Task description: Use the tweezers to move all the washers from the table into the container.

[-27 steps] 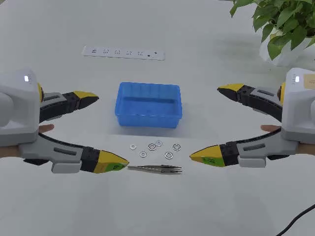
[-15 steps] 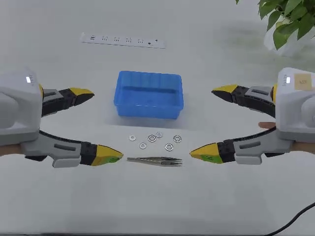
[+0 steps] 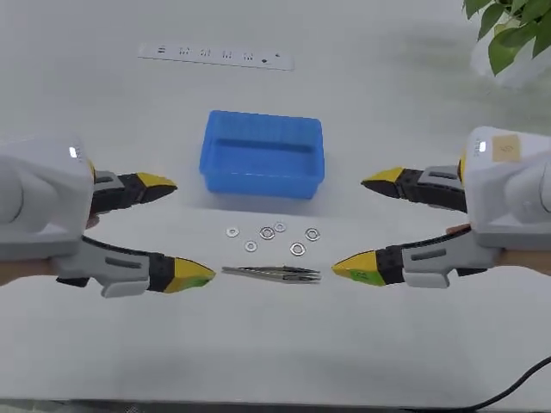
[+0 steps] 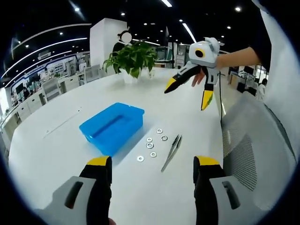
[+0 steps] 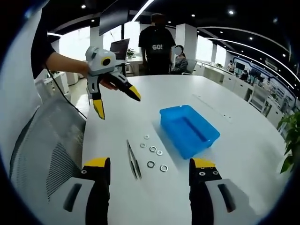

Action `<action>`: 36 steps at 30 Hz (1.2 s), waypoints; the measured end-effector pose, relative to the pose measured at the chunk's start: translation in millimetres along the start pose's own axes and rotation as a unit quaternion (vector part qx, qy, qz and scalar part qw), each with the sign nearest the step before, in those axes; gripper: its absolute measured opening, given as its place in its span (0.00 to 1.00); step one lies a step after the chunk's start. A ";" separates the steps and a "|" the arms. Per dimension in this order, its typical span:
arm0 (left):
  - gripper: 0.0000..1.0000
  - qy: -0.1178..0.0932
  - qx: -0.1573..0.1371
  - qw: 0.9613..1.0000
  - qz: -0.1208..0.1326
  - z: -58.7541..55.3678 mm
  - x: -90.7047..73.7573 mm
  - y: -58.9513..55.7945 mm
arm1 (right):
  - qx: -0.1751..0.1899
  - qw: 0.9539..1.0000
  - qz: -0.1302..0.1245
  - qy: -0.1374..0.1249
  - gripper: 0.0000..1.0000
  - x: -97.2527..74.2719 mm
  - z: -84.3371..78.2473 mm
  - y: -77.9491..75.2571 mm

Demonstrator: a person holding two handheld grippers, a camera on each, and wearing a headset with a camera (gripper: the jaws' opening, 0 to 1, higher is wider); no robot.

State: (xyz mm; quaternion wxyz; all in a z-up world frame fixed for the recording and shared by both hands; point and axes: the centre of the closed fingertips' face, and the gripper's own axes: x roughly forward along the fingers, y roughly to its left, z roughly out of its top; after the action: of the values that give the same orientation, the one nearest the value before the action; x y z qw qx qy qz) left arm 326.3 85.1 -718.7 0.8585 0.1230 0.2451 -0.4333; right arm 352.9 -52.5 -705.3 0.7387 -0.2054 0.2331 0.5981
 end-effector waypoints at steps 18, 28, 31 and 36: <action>0.59 0.048 0.017 0.997 -0.056 -29.1 33.6 -20.8 | 0.002 0.998 0.055 0.042 0.53 35.5 -25.0 26.7; 0.53 0.079 0.033 0.993 -0.086 -48.1 53.6 -29.1 | -0.028 0.993 0.092 0.070 0.41 68.9 -28.8 37.3; 0.49 0.092 0.031 0.991 -0.088 -56.3 55.9 -27.6 | -0.031 0.991 0.103 0.079 0.37 78.6 -32.5 38.9; 0.46 0.090 0.034 0.991 -0.096 -55.9 59.0 -28.7 | -0.037 0.987 0.119 0.101 0.29 88.5 -43.9 41.3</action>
State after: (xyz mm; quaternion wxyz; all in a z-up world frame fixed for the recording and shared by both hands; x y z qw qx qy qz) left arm 315.4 51.4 -797.3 0.7826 0.1667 0.3173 -0.5090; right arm 323.6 -0.1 -794.0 0.6263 -0.2632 0.3072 0.6664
